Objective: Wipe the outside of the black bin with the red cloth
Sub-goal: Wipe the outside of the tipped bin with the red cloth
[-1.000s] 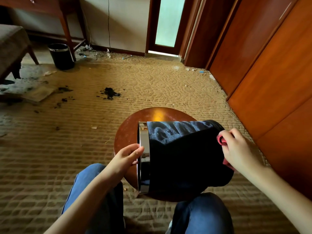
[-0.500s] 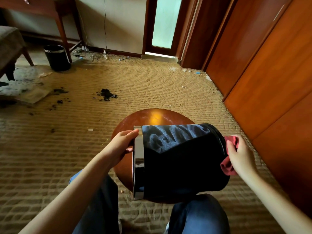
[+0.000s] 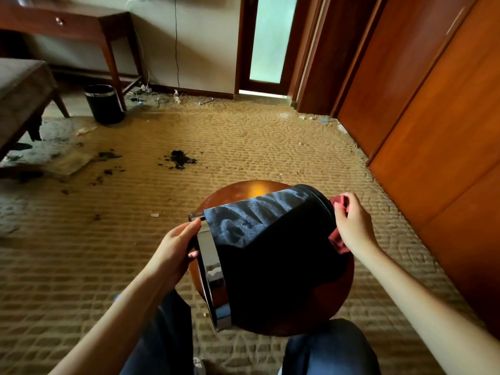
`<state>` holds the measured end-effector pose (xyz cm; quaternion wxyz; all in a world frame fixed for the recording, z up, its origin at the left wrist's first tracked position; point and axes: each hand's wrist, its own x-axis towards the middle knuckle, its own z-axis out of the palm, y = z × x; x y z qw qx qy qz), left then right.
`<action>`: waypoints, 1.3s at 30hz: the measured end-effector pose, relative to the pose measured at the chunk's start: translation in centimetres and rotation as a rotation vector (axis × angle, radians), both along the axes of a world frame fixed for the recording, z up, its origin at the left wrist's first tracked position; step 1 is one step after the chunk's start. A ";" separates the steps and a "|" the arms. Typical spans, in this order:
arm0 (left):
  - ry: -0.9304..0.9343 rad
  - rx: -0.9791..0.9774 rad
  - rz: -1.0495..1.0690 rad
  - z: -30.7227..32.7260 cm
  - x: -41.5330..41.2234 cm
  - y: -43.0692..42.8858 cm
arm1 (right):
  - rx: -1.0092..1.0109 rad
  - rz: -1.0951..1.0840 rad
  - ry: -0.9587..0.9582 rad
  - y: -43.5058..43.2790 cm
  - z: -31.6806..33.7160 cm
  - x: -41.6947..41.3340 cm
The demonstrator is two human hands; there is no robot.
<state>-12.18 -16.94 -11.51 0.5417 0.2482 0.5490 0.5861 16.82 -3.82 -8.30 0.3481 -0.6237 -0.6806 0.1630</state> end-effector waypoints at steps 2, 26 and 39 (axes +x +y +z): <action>0.018 0.006 -0.025 0.4 0.3 0.6 | 0.014 0.001 -0.023 -0.6 -0.3 1.2; 0.322 -0.036 -0.091 1.1 2.6 7.0 | 0.480 -0.009 -0.476 -3.5 -1.1 3.3; 0.288 -0.021 -0.136 0.7 1.7 7.5 | 0.495 0.408 -0.558 -8.0 -1.9 -4.1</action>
